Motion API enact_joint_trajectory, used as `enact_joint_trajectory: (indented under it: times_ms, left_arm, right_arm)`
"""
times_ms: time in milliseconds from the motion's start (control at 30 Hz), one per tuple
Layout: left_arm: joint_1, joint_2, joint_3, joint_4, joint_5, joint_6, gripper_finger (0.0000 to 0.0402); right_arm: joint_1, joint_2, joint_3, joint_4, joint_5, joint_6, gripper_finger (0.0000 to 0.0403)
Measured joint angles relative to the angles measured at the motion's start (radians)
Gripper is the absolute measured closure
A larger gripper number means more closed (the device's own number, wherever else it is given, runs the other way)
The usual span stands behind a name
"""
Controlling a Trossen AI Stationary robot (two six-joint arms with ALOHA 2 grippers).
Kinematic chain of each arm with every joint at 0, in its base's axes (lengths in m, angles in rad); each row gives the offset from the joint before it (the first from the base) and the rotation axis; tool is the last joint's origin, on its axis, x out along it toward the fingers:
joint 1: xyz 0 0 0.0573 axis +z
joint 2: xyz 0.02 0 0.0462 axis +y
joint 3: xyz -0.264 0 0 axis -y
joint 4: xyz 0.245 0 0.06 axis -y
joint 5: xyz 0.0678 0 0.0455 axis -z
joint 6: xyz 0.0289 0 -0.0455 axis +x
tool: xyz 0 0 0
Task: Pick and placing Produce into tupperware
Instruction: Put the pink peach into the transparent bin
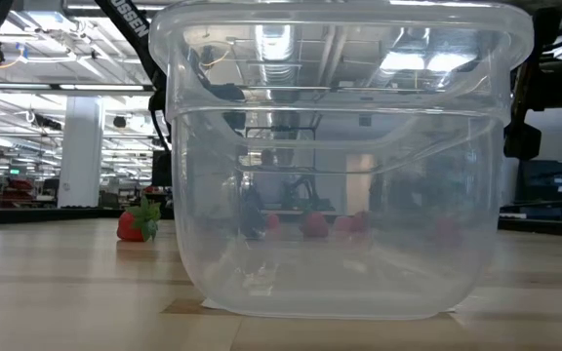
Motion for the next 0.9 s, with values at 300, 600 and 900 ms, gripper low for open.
enact_joint_trajectory:
  times_ms: [300, 600, 900]
  left_arm:
    - [0.005, -0.037, 0.017, -0.021, -0.016, -0.023, 0.0270]
    - [0.017, -0.116, 0.087, -0.139, -0.008, -0.033, 0.0270]
    - [0.003, -0.232, 0.105, -0.168, 0.083, -0.103, 0.0270]
  right_arm:
    - [0.000, 0.000, 0.000, 0.000, 0.000, 0.000, 0.0117]
    - [0.000, 0.000, 0.000, 0.000, 0.000, 0.000, 0.0117]
    - [0.000, 0.000, 0.000, 0.000, 0.000, 0.000, 0.0117]
